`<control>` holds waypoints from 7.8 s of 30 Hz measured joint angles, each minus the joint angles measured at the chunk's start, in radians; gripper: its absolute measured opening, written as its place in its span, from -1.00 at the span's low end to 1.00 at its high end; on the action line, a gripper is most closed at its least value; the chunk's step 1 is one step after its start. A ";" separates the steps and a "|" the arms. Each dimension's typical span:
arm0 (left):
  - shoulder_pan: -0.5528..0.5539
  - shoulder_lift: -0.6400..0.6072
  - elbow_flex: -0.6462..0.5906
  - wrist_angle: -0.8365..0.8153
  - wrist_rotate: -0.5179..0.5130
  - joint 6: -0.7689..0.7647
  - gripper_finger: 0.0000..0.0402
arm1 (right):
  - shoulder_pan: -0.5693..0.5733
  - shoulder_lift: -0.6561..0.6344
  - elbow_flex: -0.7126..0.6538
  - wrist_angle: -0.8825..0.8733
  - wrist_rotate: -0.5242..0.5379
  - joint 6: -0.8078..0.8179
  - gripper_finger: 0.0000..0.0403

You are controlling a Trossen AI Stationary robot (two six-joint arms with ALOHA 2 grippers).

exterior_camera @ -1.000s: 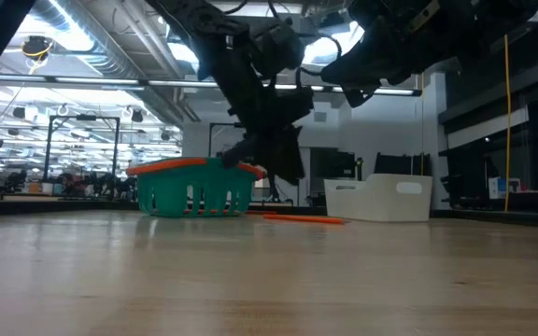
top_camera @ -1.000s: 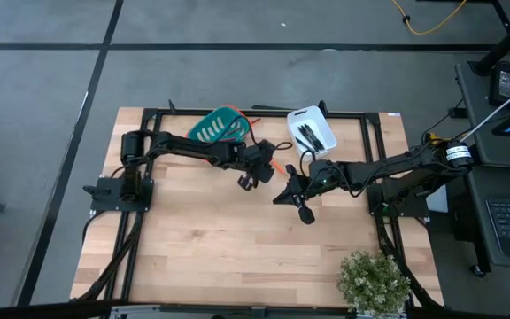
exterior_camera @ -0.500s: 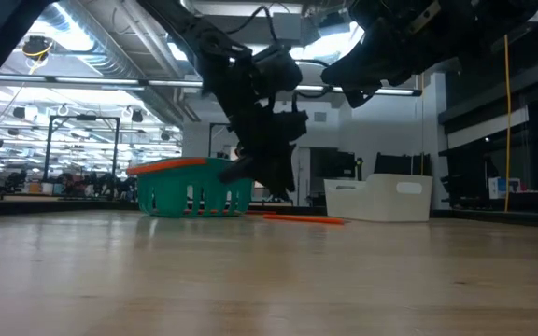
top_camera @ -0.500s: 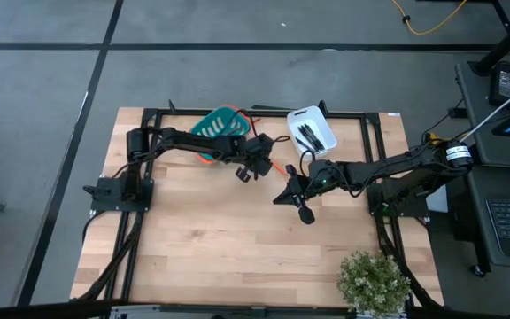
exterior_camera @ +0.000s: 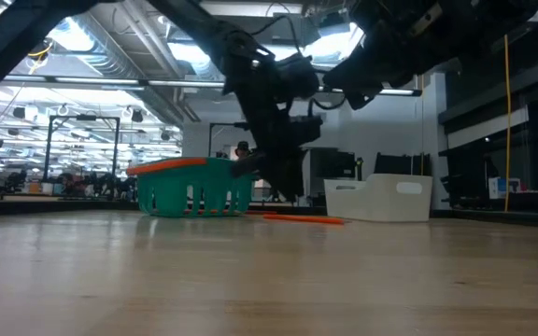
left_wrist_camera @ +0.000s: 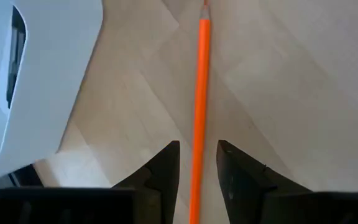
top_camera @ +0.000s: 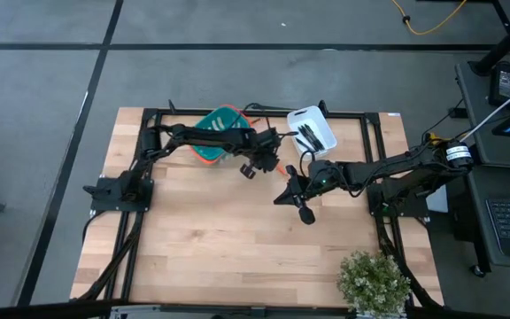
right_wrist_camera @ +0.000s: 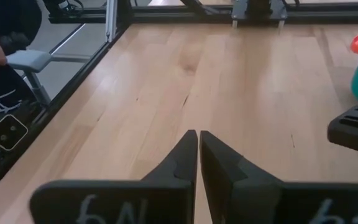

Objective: Sort pens & pencils
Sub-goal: Put the orange pencil into the blue bin

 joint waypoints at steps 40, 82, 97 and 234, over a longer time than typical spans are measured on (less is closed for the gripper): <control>0.078 0.070 0.086 -0.115 0.106 0.007 -0.62 | 0.000 0.000 0.000 -0.073 0.000 0.052 -0.90; -0.059 0.031 0.082 -0.191 0.392 -0.301 -0.98 | 0.040 0.001 0.000 -0.085 0.000 0.022 -0.90; -0.219 -0.385 -0.355 0.092 0.412 -0.524 -0.82 | 0.037 0.003 0.000 -0.116 0.193 0.058 -0.90; -0.267 -0.839 -1.247 1.231 0.063 -0.811 -0.99 | -0.205 0.756 0.794 -0.790 0.001 0.034 -0.98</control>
